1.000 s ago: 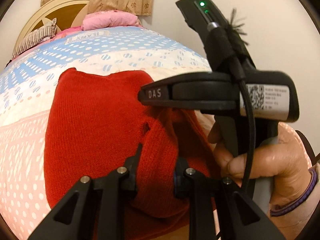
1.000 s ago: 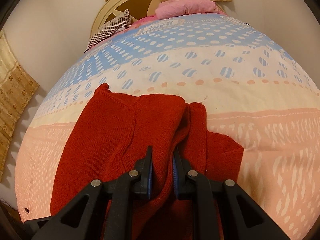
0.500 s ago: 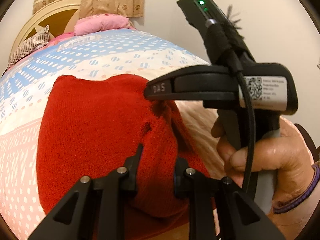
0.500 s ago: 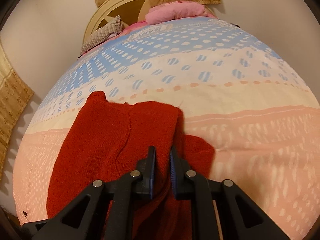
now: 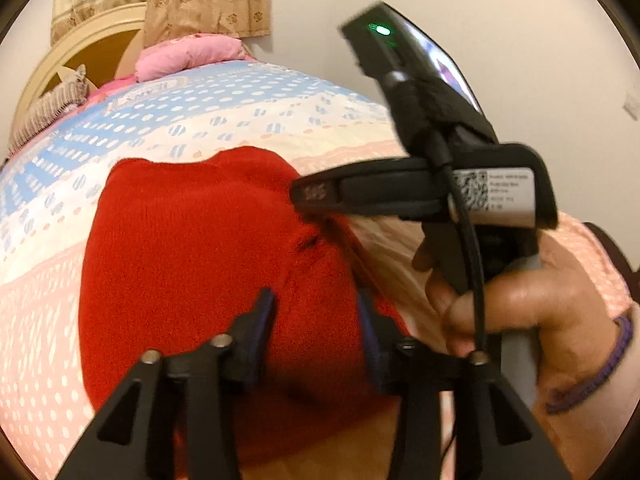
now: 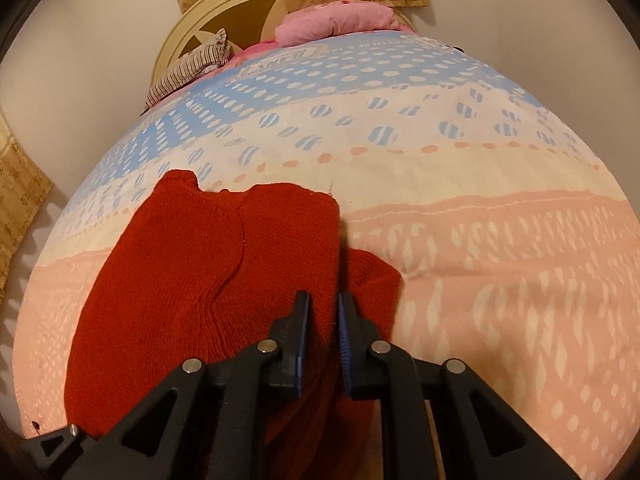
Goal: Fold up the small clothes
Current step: 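Release the folded sweater with the left gripper and smooth it with the right gripper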
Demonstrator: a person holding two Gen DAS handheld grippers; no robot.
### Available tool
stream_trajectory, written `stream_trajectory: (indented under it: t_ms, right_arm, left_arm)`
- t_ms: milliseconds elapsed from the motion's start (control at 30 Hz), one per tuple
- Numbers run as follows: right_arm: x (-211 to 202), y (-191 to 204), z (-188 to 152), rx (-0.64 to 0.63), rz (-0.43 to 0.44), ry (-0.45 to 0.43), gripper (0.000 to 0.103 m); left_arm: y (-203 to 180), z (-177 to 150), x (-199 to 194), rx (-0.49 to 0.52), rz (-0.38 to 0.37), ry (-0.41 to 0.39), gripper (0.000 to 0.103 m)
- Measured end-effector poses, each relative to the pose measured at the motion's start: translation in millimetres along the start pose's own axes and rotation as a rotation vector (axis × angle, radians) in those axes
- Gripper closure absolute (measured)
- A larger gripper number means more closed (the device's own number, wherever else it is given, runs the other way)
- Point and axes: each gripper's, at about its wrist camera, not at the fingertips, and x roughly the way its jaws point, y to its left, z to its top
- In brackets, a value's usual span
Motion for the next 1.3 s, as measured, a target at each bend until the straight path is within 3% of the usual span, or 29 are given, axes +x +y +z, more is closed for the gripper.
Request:
stream_trajectory:
  t_ms: [33, 100, 167, 267, 400, 533, 700, 767, 800, 867, 1100, 1167, 1300]
  right_arm:
    - [-6.3, -3.7, -2.9, 0.021, -0.003, -0.009, 0.08]
    - [-21.1, -12.0, -9.1, 0.071, -0.008, -0.027, 0.07]
    - [-42.7, -19.0, -18.9, 0.124, -0.026, -0.064, 0.07]
    - [-81.5, -19.0, -38.6, 0.141, -0.044, -0.126, 0.07]
    - [-117.7, -6.1, -63.7, 0.167, 0.044, -0.18, 0.066]
    - [-119.8, 18.9, -75.7, 0.142, 0.17, -0.159, 0.06]
    - [-98.0, 36.6, -88.2, 0.079, 0.129, -0.096, 0.06]
    - [-89.6, 39.4, -95.6, 0.066, 0.095, -0.075, 0.072]
    - [-86.4, 42.0, -98.2, 0.047, 0.049, -0.069, 0.091]
    - [-81.7, 41.4, -103.0, 0.053, 0.025, -0.051, 0.094]
    - [-94.8, 46.9, -126.0, 0.097, 0.07, -0.023, 0.096]
    - [-95.3, 44.5, -135.1, 0.091, 0.04, -0.023, 0.096]
    - [-92.5, 23.5, -142.5, 0.178, 0.134, -0.027, 0.096]
  left_arm:
    - [0.0, -3.5, -4.6, 0.008, -0.015, 0.001, 0.037]
    - [1.9, -18.4, -21.4, 0.046, -0.033, -0.02, 0.031]
    - [5.6, -32.8, -36.0, 0.071, -0.022, -0.047, 0.026]
    - [23.1, -51.5, -54.3, 0.046, -0.028, -0.07, 0.025]
    - [50.4, -59.9, -74.2, -0.05, -0.067, -0.096, 0.024]
    - [69.5, -61.7, -78.3, -0.14, -0.02, -0.109, 0.024]
    - [101.5, -57.4, -69.4, -0.252, 0.006, -0.094, 0.024]
    - [107.5, -62.4, -65.0, -0.272, 0.011, -0.084, 0.024]
    - [109.3, -61.9, -62.7, -0.278, 0.012, -0.08, 0.024]
    - [108.8, -64.5, -66.5, -0.286, 0.007, -0.078, 0.024]
    - [113.8, -58.7, -70.7, -0.239, 0.014, -0.103, 0.024]
    - [113.1, -54.3, -64.0, -0.231, 0.018, -0.085, 0.024]
    - [109.9, -53.6, -47.2, -0.188, 0.056, -0.049, 0.024]
